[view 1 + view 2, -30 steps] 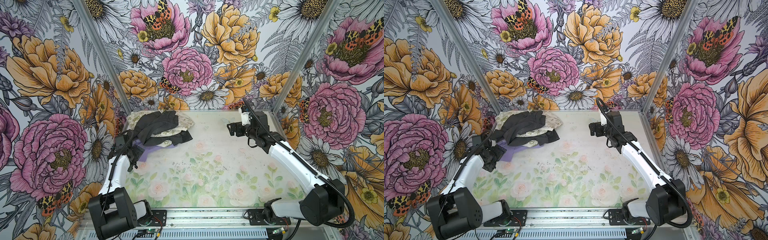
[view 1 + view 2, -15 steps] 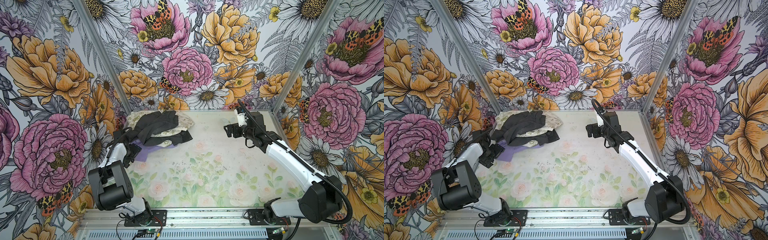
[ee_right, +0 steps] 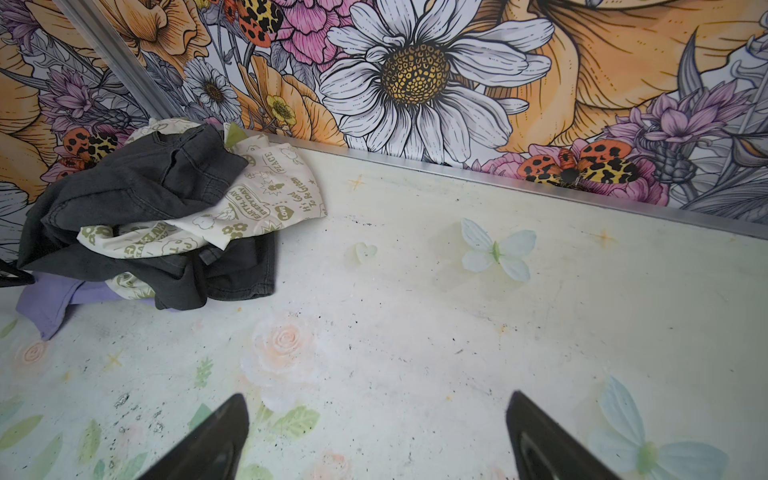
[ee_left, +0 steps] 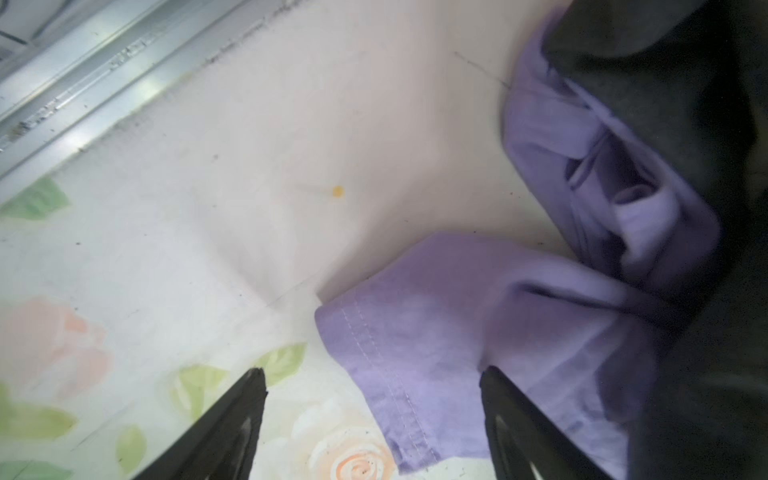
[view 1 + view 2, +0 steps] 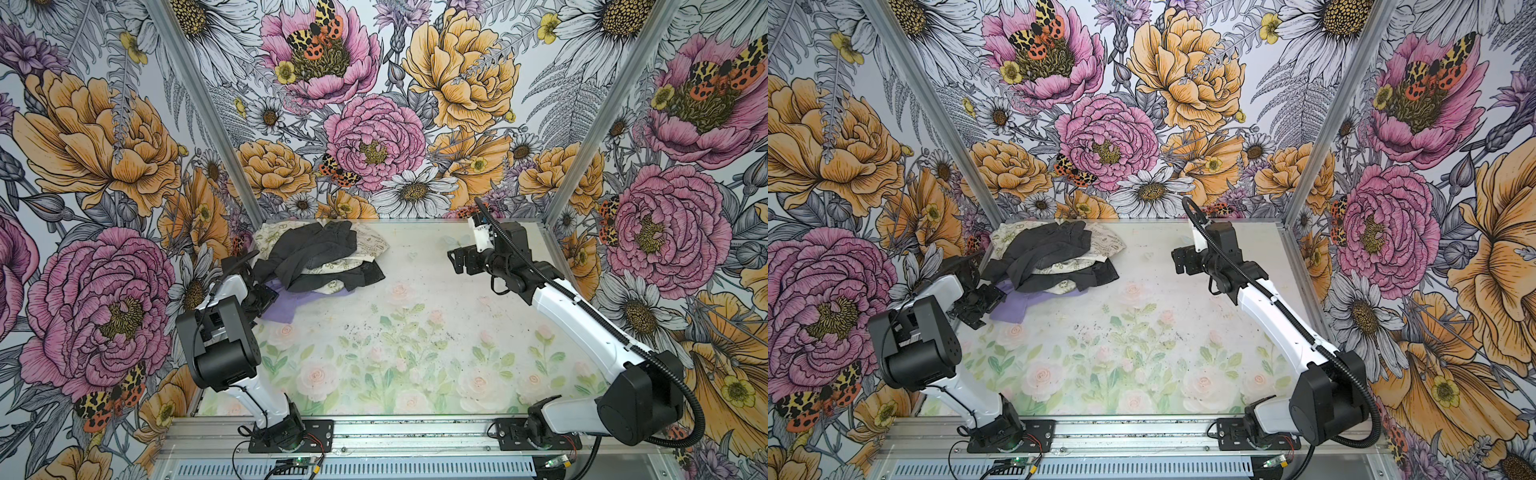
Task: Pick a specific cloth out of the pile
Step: 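Lower the left gripper to the lavender shirt edge while the right arm rises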
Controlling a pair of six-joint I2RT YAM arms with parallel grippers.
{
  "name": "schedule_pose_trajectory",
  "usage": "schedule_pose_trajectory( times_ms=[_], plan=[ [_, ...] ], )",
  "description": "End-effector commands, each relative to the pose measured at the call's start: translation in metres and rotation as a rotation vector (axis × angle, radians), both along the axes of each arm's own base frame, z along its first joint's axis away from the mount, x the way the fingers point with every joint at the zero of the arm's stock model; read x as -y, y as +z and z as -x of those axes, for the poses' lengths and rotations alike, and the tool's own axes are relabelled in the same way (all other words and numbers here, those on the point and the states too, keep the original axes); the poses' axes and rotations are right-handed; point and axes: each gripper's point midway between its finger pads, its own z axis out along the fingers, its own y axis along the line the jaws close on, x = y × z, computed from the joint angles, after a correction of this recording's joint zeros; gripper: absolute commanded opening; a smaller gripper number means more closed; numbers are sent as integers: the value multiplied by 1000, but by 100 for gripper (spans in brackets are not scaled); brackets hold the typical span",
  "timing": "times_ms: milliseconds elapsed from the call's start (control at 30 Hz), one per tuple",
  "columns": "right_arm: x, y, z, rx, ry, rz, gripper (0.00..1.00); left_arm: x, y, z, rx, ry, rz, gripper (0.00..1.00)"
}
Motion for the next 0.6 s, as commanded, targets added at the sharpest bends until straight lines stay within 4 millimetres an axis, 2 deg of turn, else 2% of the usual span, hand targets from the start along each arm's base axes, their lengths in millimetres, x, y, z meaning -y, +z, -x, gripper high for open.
schedule_pose_trajectory(
  times_ms=[0, 133, 300, 467, 567],
  plan=[
    [-3, 9, -7, 20, 6, 2, 97, 1, 2, -10, 31, -21, 31, 79],
    [-6, 9, -8, 15, 12, -5, 97, 4, -5, -8, 16, -22, 47, 76],
    [-7, 10, -9, 15, 16, -8, 96, 7, -12, -8, 16, -24, 66, 65],
    [-8, 11, -10, 15, 20, -13, 97, 9, -17, -10, 26, -29, 75, 46],
    [-8, 13, -9, 18, 19, -18, 97, 8, -18, -11, 32, -27, 76, 31]
  ],
)
